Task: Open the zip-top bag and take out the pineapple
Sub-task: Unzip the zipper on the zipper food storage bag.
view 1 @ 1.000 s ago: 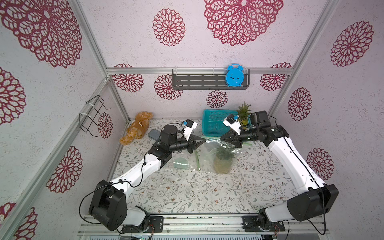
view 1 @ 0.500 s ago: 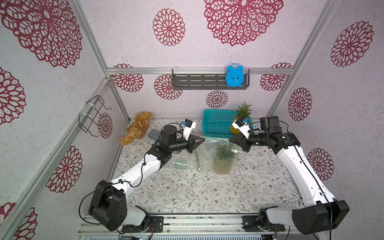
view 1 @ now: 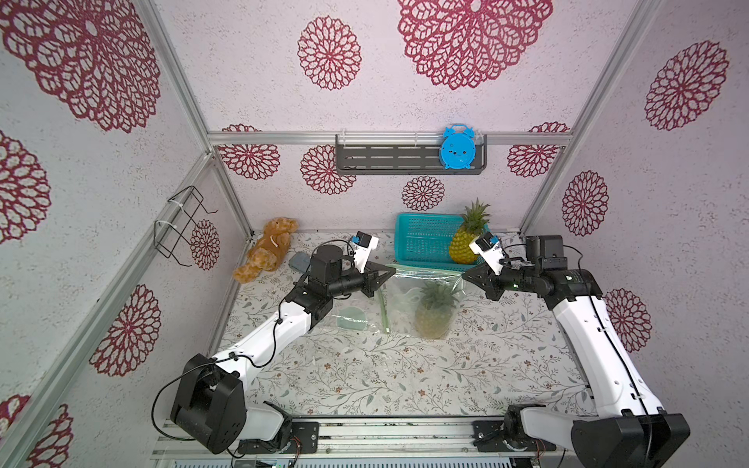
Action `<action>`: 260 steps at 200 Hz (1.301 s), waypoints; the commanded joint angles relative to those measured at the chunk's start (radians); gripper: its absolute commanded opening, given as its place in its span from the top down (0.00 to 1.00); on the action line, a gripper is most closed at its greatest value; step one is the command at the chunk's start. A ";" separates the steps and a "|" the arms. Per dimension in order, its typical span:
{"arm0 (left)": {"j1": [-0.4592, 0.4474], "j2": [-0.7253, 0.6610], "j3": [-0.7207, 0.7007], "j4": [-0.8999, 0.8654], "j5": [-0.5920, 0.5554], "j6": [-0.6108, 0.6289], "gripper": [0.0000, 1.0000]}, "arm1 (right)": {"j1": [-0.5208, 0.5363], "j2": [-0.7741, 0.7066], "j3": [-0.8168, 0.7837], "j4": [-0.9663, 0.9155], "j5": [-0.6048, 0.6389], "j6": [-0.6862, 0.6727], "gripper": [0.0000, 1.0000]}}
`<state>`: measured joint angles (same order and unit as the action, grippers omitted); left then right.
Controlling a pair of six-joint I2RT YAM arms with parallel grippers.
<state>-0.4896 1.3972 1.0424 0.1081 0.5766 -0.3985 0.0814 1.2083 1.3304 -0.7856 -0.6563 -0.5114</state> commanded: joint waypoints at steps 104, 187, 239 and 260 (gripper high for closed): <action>0.080 -0.034 -0.010 0.009 -0.093 -0.025 1.00 | -0.109 -0.086 -0.066 0.039 0.197 0.046 1.00; 0.045 0.089 0.092 0.011 0.163 -0.027 1.00 | -0.107 -0.061 -0.083 0.008 -0.275 0.020 1.00; -0.007 0.159 0.153 -0.031 0.207 0.019 1.00 | -0.107 -0.070 -0.104 0.000 -0.273 0.013 1.00; -0.011 0.185 0.170 -0.042 0.226 0.019 1.00 | -0.106 -0.072 -0.109 -0.005 -0.236 0.015 1.00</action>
<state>-0.4904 1.5505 1.1843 0.0895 0.7532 -0.4042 -0.0231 1.1515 1.2201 -0.7723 -0.8875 -0.4885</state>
